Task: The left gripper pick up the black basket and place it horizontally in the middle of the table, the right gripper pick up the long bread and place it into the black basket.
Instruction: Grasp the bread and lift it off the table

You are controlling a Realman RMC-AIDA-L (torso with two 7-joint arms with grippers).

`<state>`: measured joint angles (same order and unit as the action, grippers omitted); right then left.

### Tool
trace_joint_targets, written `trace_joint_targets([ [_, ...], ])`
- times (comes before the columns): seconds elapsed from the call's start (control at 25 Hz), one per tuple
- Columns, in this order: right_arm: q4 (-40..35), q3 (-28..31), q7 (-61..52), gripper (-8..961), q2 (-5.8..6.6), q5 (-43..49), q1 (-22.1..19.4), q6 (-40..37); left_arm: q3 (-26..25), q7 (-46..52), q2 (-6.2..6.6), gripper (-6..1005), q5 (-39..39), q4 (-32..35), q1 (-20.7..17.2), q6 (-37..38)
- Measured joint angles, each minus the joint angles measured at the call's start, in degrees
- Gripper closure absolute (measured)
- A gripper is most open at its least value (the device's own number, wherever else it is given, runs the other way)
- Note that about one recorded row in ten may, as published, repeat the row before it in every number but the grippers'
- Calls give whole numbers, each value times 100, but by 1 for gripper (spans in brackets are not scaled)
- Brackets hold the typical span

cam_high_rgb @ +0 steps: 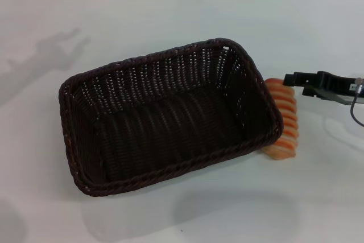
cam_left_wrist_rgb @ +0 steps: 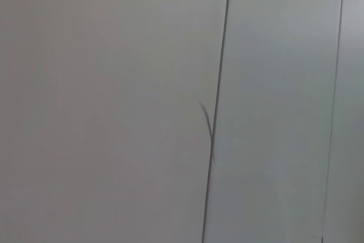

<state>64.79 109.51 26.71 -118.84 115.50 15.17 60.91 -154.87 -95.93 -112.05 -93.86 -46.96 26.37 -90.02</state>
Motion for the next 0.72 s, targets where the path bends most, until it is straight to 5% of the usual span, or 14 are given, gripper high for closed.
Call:
trace_joint_targets([
  [0.72, -692, -26, 166, 281, -16, -17, 473, -73, 1, -5, -1, 640, 146, -49, -81, -42],
])
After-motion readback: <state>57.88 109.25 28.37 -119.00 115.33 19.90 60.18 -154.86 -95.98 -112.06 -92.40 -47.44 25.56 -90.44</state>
